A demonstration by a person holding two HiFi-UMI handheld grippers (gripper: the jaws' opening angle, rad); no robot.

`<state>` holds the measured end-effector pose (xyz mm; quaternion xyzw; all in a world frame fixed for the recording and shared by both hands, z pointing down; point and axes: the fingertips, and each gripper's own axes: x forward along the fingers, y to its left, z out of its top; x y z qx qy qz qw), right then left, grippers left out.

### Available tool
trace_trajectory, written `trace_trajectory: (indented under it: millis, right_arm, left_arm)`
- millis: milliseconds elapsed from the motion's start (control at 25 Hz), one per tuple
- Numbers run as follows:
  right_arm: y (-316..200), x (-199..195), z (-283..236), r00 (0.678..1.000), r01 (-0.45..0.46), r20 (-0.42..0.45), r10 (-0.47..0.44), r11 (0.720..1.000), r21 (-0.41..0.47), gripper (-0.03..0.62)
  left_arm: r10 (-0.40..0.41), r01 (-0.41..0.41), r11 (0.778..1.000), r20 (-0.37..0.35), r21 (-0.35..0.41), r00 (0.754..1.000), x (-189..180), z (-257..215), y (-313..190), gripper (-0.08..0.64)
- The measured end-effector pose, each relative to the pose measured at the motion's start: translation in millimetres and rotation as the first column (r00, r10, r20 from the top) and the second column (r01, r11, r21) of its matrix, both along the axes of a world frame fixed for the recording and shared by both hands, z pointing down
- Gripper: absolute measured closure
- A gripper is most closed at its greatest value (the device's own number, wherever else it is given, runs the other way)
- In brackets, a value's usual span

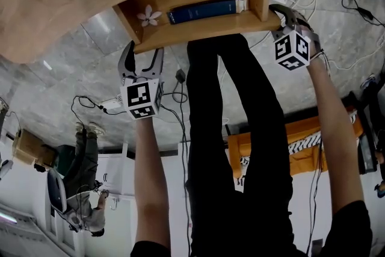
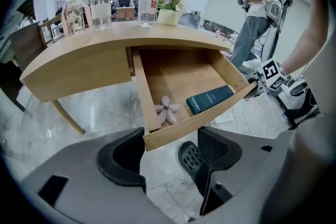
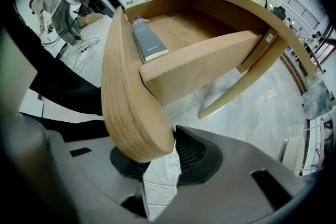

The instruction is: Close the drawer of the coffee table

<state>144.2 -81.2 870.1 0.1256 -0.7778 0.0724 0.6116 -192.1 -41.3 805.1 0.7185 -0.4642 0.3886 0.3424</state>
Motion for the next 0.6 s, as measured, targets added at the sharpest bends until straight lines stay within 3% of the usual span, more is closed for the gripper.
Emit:
trace_trajectory:
  millis: [400,600]
  right_arm:
    - [-4.6,1.5,-18.0,0.993,-0.113,0.037,0.114,0.993,-0.022,0.494]
    - [-10.7,4.0,-24.2,0.991,-0.129,0.041,0.130,0.991,-0.027,0.494]
  left_arm:
    - [0.024,-0.024,0.999,0.017,0.038,1.000,-1.6,-18.1,-7.3,0.262]
    - [0.038,-0.039,0.997,0.011,0.064,0.999,-0.5,-25.8,-9.4,0.279]
